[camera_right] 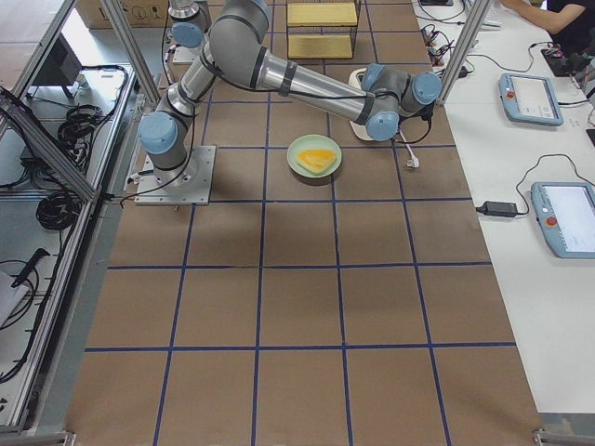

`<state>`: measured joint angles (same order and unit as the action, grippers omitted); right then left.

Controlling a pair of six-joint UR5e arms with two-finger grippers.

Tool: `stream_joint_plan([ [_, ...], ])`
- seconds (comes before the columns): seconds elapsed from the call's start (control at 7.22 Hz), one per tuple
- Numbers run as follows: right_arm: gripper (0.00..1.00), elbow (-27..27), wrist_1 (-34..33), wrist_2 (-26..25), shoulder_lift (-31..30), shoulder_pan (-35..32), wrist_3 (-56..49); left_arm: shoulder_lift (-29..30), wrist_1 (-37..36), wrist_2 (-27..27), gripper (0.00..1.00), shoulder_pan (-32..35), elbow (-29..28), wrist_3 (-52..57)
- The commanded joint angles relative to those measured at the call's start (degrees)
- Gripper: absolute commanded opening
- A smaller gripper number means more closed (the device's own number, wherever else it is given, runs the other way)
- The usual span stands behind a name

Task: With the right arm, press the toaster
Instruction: 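Press the toaster lever down with the right gripper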

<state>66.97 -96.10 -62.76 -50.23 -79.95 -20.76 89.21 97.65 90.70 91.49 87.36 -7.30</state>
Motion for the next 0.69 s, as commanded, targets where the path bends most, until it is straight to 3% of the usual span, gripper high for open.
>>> stream_joint_plan([
  [0.0,0.09,0.00,0.04,0.01,0.66,0.06,-0.07,0.00,0.00,0.00,1.00,0.00,0.00,0.00],
  [0.55,0.09,-0.17,-0.05,0.01,1.62,0.06,-0.07,0.00,0.00,0.00,1.00,0.00,0.00,0.00],
])
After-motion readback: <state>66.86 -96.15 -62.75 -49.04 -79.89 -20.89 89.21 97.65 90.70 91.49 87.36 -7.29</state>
